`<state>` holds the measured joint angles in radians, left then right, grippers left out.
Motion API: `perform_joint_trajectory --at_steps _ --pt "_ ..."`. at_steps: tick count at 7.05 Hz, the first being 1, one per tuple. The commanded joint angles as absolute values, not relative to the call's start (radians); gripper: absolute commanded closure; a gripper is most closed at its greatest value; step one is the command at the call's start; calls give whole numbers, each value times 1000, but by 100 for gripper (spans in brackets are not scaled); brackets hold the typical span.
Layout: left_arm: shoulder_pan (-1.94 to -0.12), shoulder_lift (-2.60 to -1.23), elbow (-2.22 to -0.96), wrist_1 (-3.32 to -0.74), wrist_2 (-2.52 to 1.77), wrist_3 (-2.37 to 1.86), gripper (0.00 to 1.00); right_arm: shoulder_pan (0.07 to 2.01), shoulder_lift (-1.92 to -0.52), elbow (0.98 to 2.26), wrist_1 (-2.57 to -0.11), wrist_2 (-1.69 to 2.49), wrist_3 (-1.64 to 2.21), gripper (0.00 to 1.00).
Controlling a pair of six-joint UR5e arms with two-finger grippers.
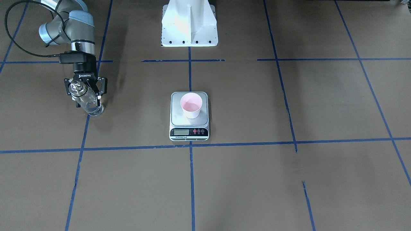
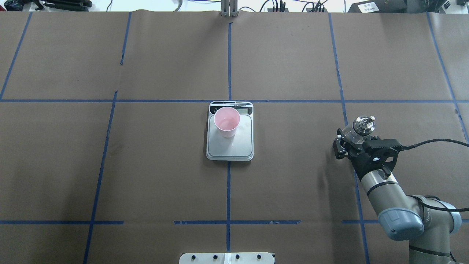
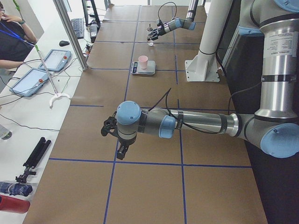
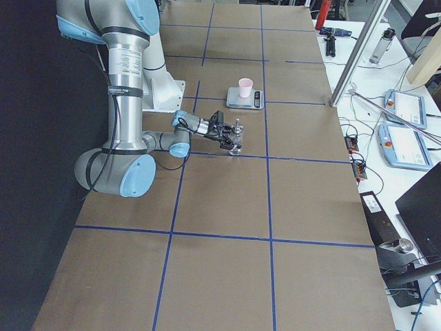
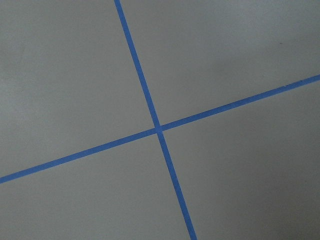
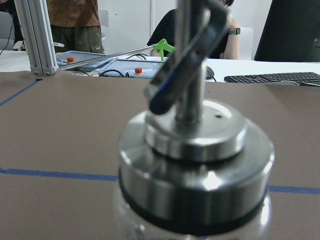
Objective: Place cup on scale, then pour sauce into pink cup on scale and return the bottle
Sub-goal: 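Hold the glass bottle set down on the table in the right gripper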
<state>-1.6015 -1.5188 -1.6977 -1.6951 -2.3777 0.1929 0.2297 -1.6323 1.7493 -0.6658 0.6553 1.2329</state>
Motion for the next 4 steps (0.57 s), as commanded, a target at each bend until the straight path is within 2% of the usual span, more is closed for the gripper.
perform_joint_trajectory --at_steps 1,3,4 --pt "-1601 -1519 -1697 -1695 -2379 193 0 229 -1632 1746 -664 655 1232 100" --pt "-1601 -1517 -1697 -1695 -2379 193 0 227 -1628 1746 -664 653 1233 100" --pt "-1601 -1505 -1703 -1695 -2379 193 0 227 -1623 1743 -664 638 1236 63"
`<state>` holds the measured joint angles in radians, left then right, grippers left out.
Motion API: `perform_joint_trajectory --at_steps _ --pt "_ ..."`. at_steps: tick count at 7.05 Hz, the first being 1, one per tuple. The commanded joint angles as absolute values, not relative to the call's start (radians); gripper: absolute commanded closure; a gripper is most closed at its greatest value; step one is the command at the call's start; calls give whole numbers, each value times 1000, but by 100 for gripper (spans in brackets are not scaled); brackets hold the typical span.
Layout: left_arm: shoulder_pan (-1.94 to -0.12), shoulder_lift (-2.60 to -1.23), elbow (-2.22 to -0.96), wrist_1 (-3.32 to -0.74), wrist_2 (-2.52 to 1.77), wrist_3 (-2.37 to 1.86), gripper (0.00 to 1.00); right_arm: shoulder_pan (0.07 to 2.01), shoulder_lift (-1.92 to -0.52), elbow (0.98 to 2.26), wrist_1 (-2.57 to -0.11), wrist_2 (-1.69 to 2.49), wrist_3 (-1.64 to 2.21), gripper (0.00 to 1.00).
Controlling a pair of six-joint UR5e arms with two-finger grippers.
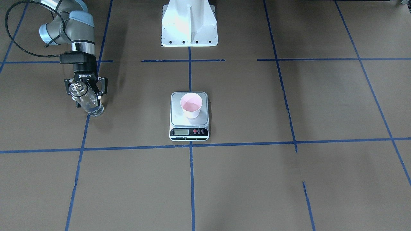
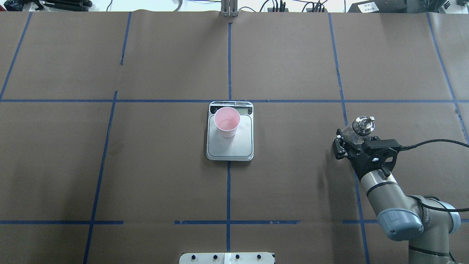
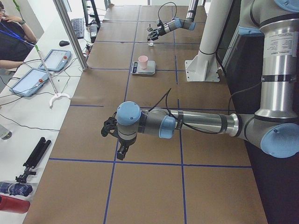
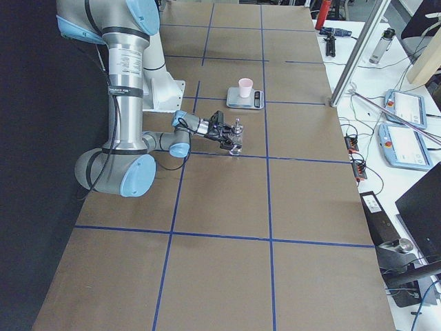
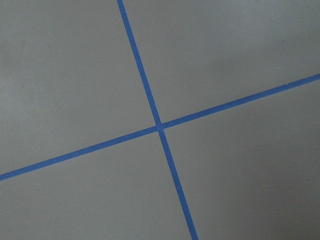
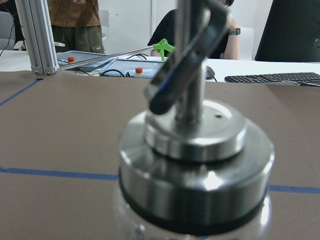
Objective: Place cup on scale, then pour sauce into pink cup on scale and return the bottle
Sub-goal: 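Hold the glass bottle set down on the table in the right gripper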
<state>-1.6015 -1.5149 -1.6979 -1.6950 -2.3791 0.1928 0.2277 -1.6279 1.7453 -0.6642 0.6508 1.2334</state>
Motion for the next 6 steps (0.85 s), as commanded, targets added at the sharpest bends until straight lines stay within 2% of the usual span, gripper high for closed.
perform_joint_trajectory --at_steps 1,2,6 --pt "-1601 -1505 -1703 -1697 -2379 193 0 227 -1623 1743 -664 637 1236 26" --pt "-1601 -1505 -1703 -1697 -2379 193 0 227 -1623 1743 -664 637 1236 1" --pt "-1601 -1505 -1703 -1697 -2379 192 0 227 -1621 1749 -663 637 1236 0"
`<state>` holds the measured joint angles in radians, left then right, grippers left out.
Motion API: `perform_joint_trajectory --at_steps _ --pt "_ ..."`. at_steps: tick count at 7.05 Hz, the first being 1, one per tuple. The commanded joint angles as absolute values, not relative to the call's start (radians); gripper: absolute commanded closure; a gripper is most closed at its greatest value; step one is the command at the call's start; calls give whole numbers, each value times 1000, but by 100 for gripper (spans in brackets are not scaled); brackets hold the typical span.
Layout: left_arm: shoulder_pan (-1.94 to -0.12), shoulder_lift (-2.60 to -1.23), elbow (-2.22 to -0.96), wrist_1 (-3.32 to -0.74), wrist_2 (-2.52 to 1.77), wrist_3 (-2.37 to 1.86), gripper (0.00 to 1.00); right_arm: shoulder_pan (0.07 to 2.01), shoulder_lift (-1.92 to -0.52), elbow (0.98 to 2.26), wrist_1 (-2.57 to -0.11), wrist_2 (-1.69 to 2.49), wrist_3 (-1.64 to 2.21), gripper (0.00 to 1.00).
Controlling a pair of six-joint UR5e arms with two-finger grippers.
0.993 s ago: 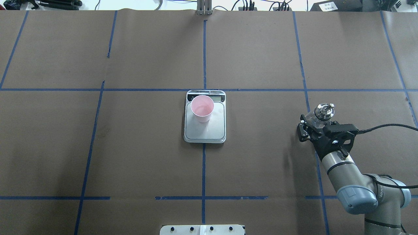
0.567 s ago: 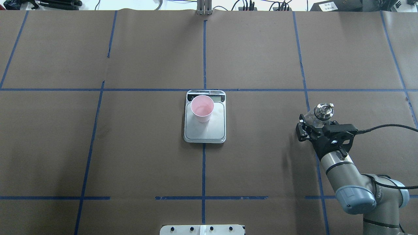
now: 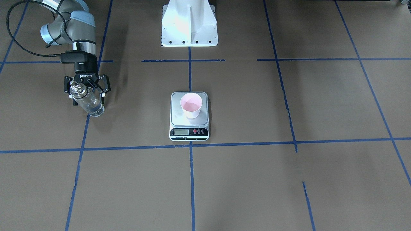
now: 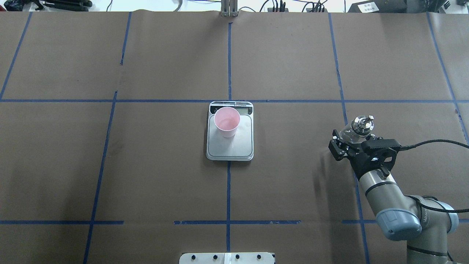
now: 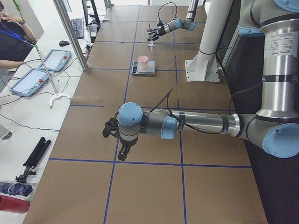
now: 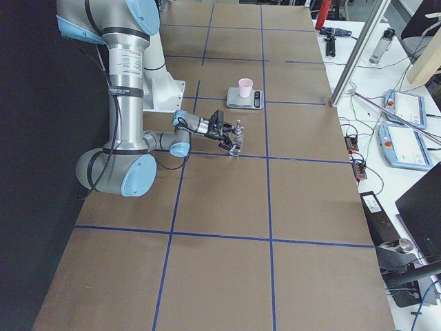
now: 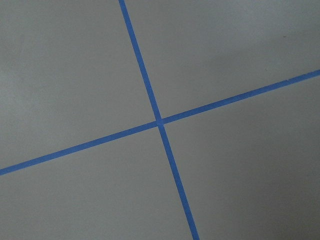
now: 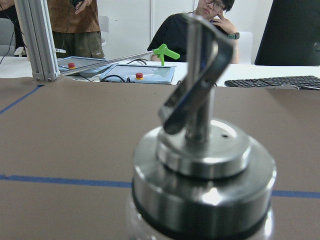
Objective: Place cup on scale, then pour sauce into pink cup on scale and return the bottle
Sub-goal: 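Hold the glass bottle set down on the table in the right gripper, then open the right gripper and pull it back from the glass bottle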
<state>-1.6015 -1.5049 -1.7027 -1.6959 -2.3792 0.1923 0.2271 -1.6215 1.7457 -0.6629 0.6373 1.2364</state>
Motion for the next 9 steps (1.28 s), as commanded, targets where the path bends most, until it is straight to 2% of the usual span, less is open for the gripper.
perform_joint_trajectory --at_steps 1,7,9 --pt "-1601 -1505 -1703 -1695 -2379 192 0 227 -1624 1755 -663 634 1236 0" --pt "-1601 -1506 -1698 -1697 -2379 193 0 140 -1644 1763 -660 513 1239 0" --pt "-1601 -1506 -1695 -1697 -2379 195 0 71 -1734 1764 -530 462 1244 0"
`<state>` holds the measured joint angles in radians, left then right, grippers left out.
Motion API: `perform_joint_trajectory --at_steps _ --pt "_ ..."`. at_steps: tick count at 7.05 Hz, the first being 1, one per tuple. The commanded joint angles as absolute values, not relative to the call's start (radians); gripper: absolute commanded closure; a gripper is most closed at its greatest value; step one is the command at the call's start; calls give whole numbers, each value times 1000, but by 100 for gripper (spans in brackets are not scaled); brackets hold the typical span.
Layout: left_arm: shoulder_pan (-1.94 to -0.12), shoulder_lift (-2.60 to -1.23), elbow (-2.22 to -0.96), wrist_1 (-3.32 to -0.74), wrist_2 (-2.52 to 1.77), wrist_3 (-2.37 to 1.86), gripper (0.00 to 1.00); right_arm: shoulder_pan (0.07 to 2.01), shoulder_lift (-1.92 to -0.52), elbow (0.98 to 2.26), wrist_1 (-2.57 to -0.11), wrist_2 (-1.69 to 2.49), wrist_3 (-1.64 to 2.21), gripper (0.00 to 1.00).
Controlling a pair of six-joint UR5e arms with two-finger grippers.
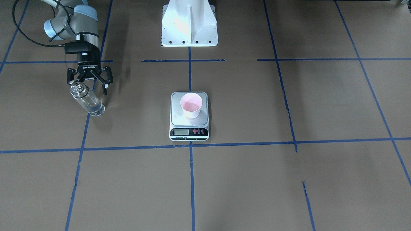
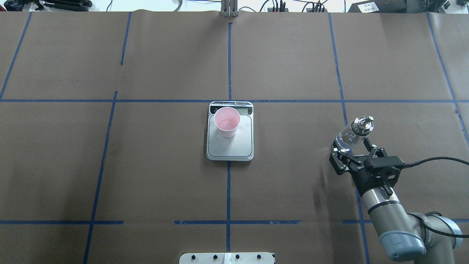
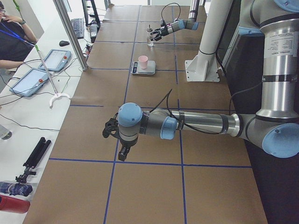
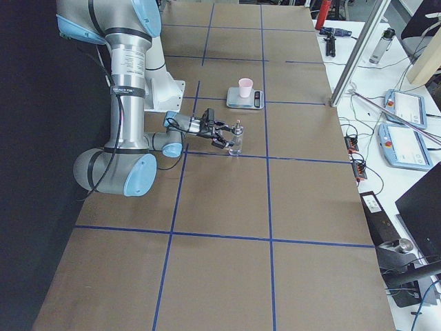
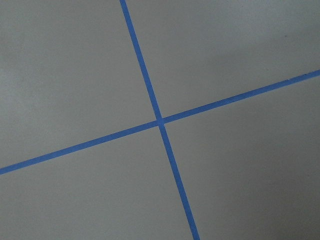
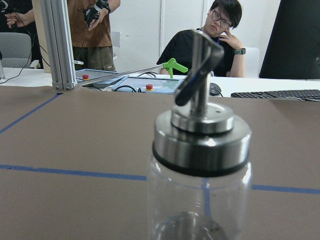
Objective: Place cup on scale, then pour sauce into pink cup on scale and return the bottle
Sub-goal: 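Open the right gripper and pull it back from the glass bottle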
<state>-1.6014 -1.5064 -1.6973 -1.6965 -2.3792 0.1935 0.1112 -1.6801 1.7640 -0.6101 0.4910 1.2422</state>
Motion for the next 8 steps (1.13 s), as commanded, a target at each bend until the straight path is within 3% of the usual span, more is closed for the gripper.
perform_joint_trajectory --at_steps 1,8 --pt "-1601 -1506 -1695 -1697 -2381 195 0 51 -1752 1764 -513 439 1244 0" --pt "-1601 -1506 -1700 -1698 -2381 193 0 87 -1936 1746 -292 567 1200 0"
